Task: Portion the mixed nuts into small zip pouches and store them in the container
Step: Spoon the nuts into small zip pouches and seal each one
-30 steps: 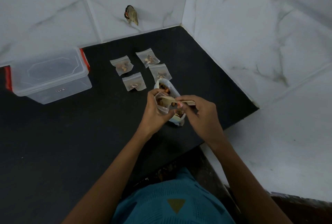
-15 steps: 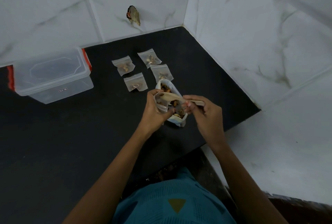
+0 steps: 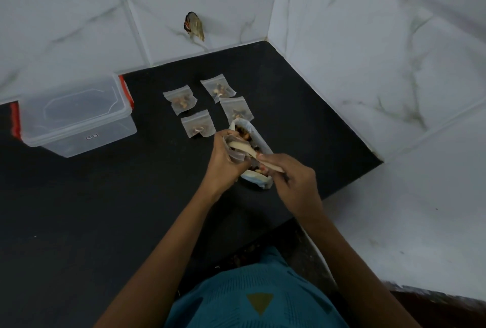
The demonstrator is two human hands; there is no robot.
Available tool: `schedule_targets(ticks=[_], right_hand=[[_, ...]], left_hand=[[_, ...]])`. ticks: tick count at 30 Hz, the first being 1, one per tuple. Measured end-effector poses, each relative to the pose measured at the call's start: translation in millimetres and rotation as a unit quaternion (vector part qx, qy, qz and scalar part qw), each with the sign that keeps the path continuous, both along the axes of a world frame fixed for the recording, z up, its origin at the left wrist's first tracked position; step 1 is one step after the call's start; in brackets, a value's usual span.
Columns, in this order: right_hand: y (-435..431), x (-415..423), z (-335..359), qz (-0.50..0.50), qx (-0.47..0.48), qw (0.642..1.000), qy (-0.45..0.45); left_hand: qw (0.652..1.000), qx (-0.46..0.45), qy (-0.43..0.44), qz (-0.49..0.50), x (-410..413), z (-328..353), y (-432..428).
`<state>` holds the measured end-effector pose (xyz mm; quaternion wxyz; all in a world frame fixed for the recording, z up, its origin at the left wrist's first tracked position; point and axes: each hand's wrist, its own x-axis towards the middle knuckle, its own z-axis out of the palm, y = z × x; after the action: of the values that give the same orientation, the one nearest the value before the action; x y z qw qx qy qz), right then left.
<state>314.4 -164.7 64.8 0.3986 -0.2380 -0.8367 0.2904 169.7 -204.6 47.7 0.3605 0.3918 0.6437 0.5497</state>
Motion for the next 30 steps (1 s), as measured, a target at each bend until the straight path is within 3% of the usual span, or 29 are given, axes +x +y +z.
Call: schedule_targets(ticks=[6,10,14,23,26,30], right_hand=[[0.2,0.5,4.7,-0.029,0.033,0.998,0.043],[-0.8,-0.4,2.7,-0.036,-0.098,0.993,0.046],[-0.8,-0.6,14.3,-0.083,-0.285,0.943,0.152],[10.2,4.5,21.5,-0.126,-0.464,0.843,0.241],[19.7,4.7,14.9,-0.176,-0.482,0.833,0.206],[32.7,-2.7,-11.2,-0.227,-0.462,0.855,0.056]], left_hand=[[1.0,0.004,-0.02,0.016,1.1,3.9,0.9],[1.0,0.004,-0.003,0.007,-0.6,5.2,2.4],[1.0,-0.001,-0.016,0.001,-0.7,5.8,1.8],[1.0,-0.019,-0.012,0.006,-2.9,1.8,-0.5],[1.0,-0.021,-0.009,0.02,-6.1,-2.6,-6.6],[0.999,-0.022,0.001,0.032,-7.6,-4.5,-13.9]])
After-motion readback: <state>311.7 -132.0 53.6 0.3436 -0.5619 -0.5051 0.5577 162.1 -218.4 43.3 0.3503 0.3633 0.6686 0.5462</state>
